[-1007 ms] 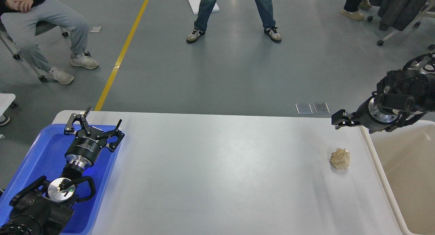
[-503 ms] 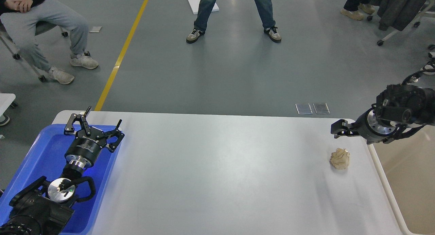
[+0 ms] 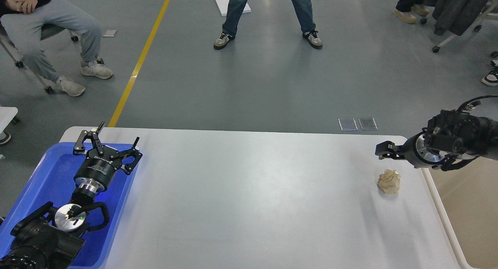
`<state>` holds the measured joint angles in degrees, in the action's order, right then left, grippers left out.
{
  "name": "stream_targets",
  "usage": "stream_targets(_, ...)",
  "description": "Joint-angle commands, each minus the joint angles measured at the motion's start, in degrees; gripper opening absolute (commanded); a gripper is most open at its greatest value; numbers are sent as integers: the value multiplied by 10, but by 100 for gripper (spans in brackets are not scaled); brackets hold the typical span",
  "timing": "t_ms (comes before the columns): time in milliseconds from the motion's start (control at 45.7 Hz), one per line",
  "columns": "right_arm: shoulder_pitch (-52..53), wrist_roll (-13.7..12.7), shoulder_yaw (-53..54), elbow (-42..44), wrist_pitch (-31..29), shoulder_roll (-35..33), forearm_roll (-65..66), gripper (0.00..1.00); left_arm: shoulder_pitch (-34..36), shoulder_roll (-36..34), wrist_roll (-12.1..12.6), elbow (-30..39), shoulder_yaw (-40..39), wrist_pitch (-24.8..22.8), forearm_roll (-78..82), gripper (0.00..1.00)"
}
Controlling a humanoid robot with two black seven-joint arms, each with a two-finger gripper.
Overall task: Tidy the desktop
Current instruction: 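Lower the right gripper onto the paper ball and close it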
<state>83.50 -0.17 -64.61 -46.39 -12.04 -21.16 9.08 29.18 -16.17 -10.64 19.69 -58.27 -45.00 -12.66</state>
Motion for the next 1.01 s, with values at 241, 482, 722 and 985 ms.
stream_targets(241, -72, 0, 5, 56, 41, 3, -2, 100, 0, 0, -1, 0, 0, 0, 0, 100)
stream_targets(482, -120, 0, 33, 99, 64, 24, -3, 100, 0, 0, 0, 0, 0, 0, 0, 100)
stream_targets(722, -148, 0, 69, 118, 69, 26, -1, 100, 0, 0, -1, 0, 0, 0, 0, 100)
stream_targets(985, -158, -1, 71, 126, 69, 31, -2, 100, 0, 1, -1, 0, 0, 0, 0, 100)
